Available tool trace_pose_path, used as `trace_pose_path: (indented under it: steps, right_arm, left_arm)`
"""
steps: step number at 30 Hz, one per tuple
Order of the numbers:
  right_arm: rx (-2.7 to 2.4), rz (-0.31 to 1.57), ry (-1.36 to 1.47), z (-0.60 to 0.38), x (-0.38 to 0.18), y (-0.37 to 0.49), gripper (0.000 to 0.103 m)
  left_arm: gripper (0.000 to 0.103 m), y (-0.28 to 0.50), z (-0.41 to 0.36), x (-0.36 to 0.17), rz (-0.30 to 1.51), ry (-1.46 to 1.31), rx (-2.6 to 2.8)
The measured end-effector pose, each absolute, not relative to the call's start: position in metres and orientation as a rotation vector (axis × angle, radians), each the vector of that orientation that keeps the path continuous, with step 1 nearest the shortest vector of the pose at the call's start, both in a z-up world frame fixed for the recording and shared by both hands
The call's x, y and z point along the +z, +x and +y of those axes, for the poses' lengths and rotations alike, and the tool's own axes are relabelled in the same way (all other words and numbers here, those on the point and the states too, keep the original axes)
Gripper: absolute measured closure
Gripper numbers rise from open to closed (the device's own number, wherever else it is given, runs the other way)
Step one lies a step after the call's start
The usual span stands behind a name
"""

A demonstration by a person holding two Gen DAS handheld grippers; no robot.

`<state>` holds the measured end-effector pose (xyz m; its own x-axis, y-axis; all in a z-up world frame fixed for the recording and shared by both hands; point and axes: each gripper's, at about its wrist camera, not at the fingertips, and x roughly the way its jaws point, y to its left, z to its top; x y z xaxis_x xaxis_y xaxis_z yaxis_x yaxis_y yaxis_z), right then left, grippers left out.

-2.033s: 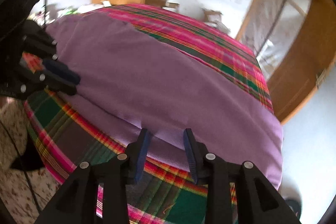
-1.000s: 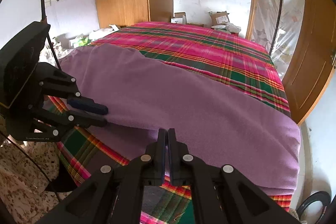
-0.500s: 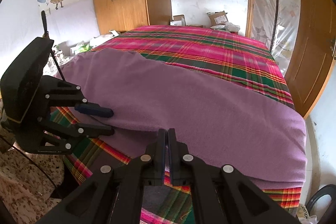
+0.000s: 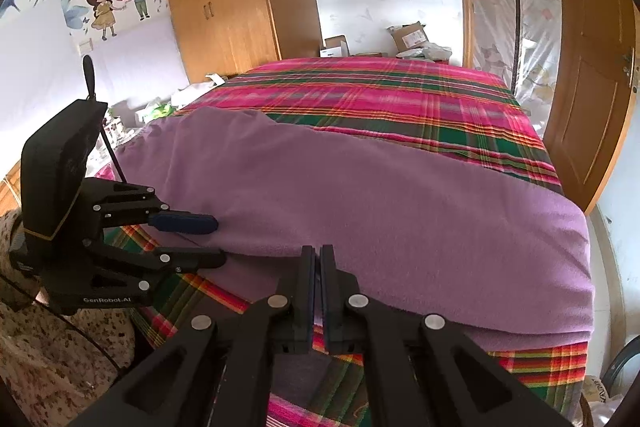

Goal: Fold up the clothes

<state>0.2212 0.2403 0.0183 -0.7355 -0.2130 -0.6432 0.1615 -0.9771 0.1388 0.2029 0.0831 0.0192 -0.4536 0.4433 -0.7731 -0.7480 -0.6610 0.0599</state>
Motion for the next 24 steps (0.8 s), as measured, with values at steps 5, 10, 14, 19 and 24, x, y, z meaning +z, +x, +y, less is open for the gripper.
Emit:
trace_pose_path:
  steps: [5,10,14,19,24]
  right_arm:
    - [-2.77,-0.161,0.973,0.245,0.028,0.225,0.103]
    - [-2.772,-0.161,0.964,0.245,0.032,0.227,0.103]
    - [-2.777,-0.025,1.019,0.234,0.023,0.23,0.101]
    - [-2.745,0.108,1.052,0.221,0.012,0.229,0.07]
    - [-2.779,0.143,1.114,0.223,-0.003,0.217,0.069]
  left_arm:
    - [0.07,0.212,0.09,0.019,0.614,-0.922,2.153]
    - [0.07,0.216,0.097,0.019,0.686,-0.881,2.168]
    - [0.071,0.221,0.102,0.02,0.761,-0.834,2.176]
    - [0.084,0.218,0.099,0.027,0.691,-0.833,2.166]
    - [0.084,0.21,0.096,0.028,0.639,-0.874,2.181]
